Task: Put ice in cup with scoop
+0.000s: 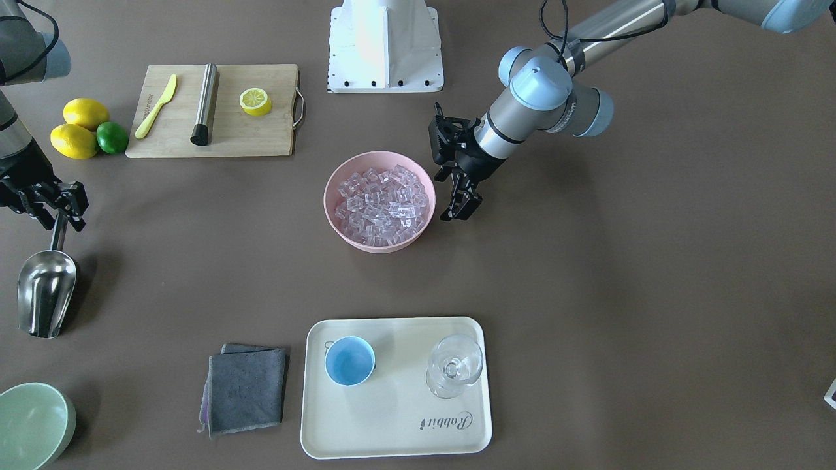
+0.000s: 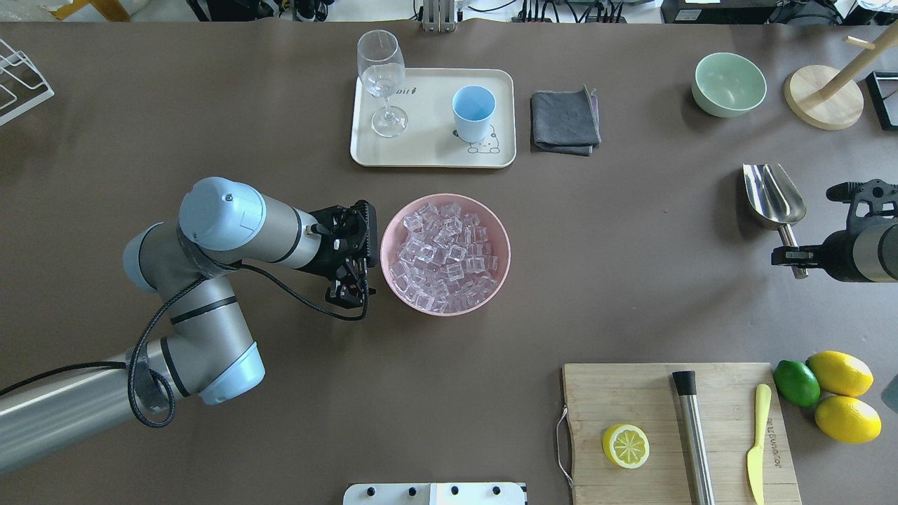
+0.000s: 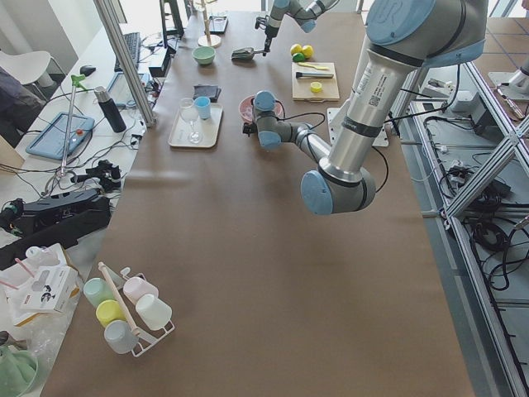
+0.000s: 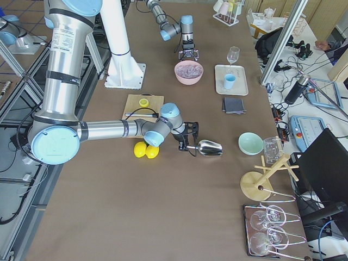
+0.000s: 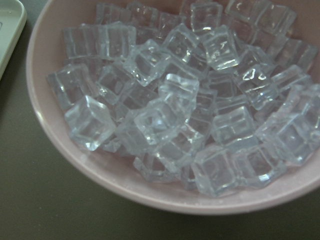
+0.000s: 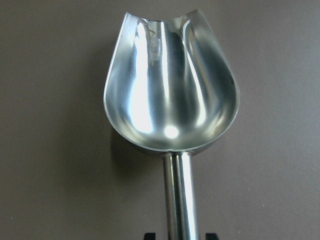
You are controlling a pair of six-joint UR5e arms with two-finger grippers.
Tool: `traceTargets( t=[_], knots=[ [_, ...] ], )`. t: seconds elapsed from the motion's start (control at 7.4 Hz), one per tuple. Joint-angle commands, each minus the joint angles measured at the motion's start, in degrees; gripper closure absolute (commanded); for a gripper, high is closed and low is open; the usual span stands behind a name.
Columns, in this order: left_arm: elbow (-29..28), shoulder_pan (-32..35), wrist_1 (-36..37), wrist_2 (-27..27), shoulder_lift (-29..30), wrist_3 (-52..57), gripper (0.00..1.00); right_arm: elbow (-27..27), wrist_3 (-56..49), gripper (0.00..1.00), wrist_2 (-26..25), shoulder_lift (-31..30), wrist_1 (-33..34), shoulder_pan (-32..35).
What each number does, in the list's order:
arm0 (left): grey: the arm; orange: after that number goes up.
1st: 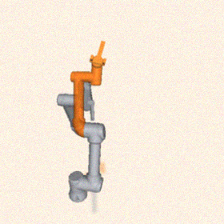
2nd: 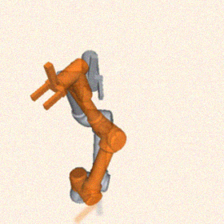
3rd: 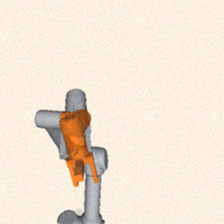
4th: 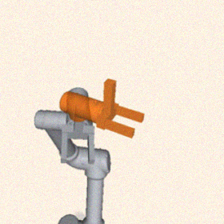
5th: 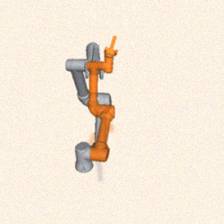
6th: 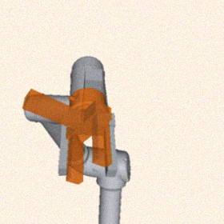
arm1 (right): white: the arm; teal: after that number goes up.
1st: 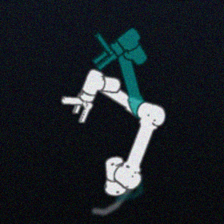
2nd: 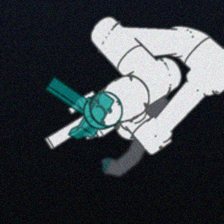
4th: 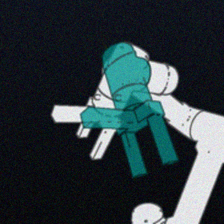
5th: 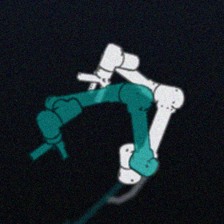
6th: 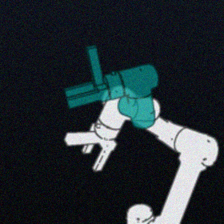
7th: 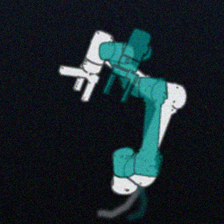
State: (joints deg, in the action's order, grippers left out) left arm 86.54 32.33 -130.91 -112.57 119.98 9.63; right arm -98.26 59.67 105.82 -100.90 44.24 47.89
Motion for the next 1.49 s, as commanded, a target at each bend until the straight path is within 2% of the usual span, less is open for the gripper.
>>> traceTargets(
  t=[0.0, 0.27, 0.54, 0.81, 0.95, 1.08, 1.22, 1.35],
  knots=[
    [-6.61, 3.61, 0.04, -7.19, 4.27, 0.03, 0.01, -0.09, -0.34, 1.00, 0.00, -1.76, -2.57, -0.16],
    [-6.82, 3.62, 0.13, -7.31, 5.26, 0.03, 0.01, -1.13, -1.22, 1.00, 1.49, -2.11, -2.14, -0.16],
    [-6.30, 3.27, -0.04, -7.40, 5.53, 0.12, 0.01, -5.51, -7.07, 1.00, 4.21, -3.60, 1.44, 0.54],
    [-5.51, 3.18, -0.22, -7.48, 4.74, 0.03, 0.01, -14.54, -16.73, 1.00, 8.94, -3.18, 15.80, 6.48],
    [-4.55, 3.18, -0.48, -7.49, 3.86, -0.05, 0.01, -17.64, -25.13, 1.00, 10.10, -2.12, 23.36, 9.56],
    [-4.01, 2.83, -0.48, -7.49, 3.51, -0.14, 0.01, -17.75, -34.00, 1.00, 10.55, -1.24, 25.00, 12.81],
    [-3.92, 2.74, -0.40, -7.49, 3.50, -0.23, 0.01, -17.58, -36.09, 1.00, 14.73, 0.16, 25.37, 15.63],
    [-3.92, 2.65, -0.40, -7.49, 3.50, -0.23, 0.01, -17.67, -38.38, 1.00, 15.81, 0.43, 25.37, 15.74]
  ],
)
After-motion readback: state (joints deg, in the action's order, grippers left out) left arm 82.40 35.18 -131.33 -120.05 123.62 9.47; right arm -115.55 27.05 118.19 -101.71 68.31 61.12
